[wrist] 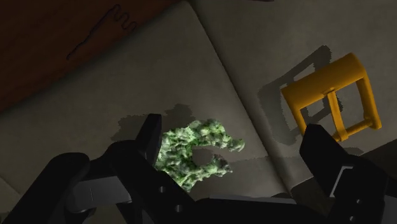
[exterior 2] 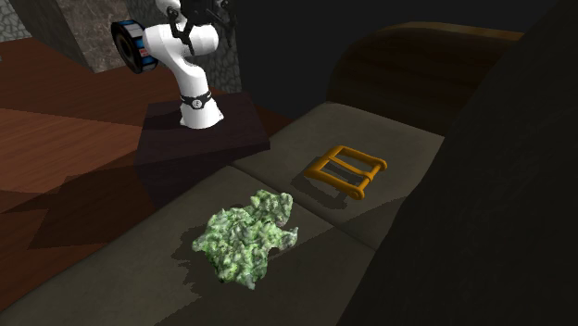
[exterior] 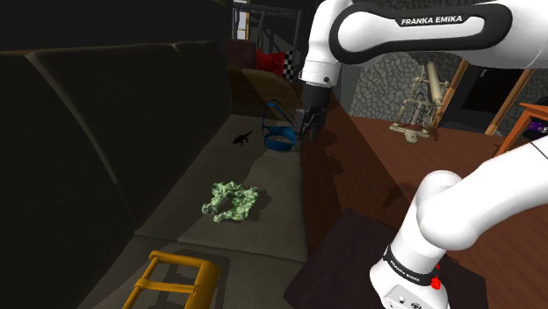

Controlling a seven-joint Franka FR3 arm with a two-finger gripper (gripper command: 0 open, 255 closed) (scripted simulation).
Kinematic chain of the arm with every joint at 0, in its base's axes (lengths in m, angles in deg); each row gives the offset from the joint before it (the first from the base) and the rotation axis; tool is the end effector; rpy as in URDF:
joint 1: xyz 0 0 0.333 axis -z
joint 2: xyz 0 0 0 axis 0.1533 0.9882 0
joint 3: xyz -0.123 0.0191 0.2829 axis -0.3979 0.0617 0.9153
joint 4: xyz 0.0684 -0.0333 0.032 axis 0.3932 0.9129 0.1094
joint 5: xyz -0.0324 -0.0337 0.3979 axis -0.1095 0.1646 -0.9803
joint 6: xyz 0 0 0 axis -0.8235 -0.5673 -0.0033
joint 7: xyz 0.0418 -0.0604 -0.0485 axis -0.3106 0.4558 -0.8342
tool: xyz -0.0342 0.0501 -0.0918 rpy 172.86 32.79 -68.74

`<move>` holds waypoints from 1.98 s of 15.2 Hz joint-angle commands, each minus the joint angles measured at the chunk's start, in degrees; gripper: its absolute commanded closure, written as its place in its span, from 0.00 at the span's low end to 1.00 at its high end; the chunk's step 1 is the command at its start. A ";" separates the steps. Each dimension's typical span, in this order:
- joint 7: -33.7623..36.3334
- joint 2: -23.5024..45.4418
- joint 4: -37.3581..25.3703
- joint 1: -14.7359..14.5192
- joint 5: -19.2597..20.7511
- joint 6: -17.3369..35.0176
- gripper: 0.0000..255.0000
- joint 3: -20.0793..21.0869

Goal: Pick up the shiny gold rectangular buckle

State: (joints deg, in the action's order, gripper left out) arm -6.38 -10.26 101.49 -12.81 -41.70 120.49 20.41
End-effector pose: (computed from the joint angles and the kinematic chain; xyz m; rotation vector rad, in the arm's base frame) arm 0.3746 0.0762 0.5362 -3.0338 -0.0392 0.0608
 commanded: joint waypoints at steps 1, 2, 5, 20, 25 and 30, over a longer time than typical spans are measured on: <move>0.14 3.30 -0.42 -0.85 -0.26 2.88 0.00 1.51; 0.27 4.83 -0.52 -1.28 -0.36 4.28 0.00 2.29; 0.76 9.68 -1.19 -2.47 -0.42 8.35 0.00 4.61; 6.79 38.14 -12.34 -8.10 7.27 23.81 0.00 14.26; 9.79 48.56 -18.88 -11.24 12.54 26.26 0.00 15.45; 12.17 59.03 -26.88 -15.44 17.67 27.12 0.00 15.36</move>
State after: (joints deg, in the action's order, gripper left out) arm 5.28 46.38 76.80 -27.28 -25.15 147.76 35.82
